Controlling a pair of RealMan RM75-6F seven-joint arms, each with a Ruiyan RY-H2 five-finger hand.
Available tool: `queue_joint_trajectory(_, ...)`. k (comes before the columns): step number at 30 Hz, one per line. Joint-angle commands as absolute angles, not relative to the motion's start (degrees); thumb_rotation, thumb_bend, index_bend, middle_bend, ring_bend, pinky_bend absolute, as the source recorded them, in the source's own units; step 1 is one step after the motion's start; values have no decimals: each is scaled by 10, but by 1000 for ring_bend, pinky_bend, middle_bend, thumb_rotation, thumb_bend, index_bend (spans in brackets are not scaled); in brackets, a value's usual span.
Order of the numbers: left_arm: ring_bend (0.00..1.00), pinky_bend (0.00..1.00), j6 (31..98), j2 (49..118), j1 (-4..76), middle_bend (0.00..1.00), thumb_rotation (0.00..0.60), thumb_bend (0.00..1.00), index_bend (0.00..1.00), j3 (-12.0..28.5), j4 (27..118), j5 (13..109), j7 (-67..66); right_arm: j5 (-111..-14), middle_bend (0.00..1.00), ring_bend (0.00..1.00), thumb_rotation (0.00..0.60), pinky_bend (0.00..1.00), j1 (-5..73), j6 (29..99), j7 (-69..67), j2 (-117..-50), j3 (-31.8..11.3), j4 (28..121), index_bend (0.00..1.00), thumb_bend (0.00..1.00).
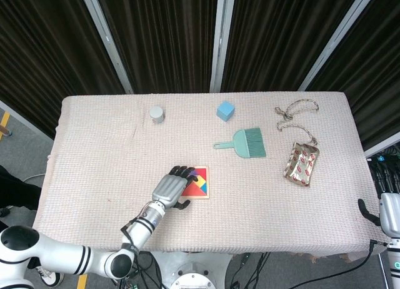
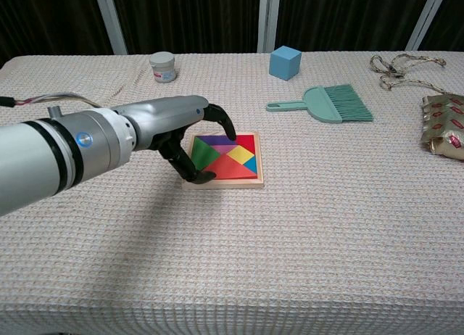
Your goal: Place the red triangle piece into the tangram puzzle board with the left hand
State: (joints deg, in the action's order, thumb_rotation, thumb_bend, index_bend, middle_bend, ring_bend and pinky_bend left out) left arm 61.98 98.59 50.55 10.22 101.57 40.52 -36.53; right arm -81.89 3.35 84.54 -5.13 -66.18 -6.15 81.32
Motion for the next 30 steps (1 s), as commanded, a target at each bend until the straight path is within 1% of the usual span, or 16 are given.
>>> queue_joint_trajectory(1, 0, 36, 600, 989, 515, 31, 600, 305, 228, 98, 1006, 407, -360, -818, 0, 0, 600, 0, 33, 845, -53, -662, -62, 812, 0, 270)
queue_joint_trajectory(5, 0, 29, 587, 997, 523, 18, 600, 304, 228, 93, 994, 402, -362, -817, 0, 0, 600, 0, 32, 846, -56, -661, -62, 810, 0, 269)
queue_joint_trajectory(10, 0, 29, 586, 1001, 528, 11, 600, 305, 241, 89, 986, 398, -365, -817, 0, 0, 600, 0, 31, 847, -58, -661, -62, 807, 0, 269)
queue_joint_trajectory(18, 0, 28, 588, 996, 530, 7, 600, 305, 343, 81, 990, 382, -371, -818, 0, 0, 600, 0, 32, 845, -58, -663, -61, 806, 0, 270)
queue_joint_trajectory(20, 0, 28, 590, 995, 531, 7, 600, 305, 354, 82, 991, 380, -371, -818, 0, 0, 600, 0, 32, 845, -57, -663, -61, 807, 0, 270)
queue_joint_trajectory(26, 0, 29, 608, 979, 524, 7, 600, 305, 345, 89, 1009, 394, -359, -820, 0, 0, 600, 0, 31, 847, -58, -662, -61, 807, 0, 269)
queue_joint_trajectory(28, 0, 29, 622, 964, 518, 7, 600, 304, 319, 90, 1023, 404, -357, -821, 0, 0, 600, 0, 31, 846, -58, -662, -60, 807, 0, 269)
queue_joint_trajectory(30, 0, 29, 651, 939, 502, 7, 600, 305, 288, 83, 1045, 420, -357, -821, 0, 0, 600, 0, 32, 845, -58, -663, -59, 806, 0, 270)
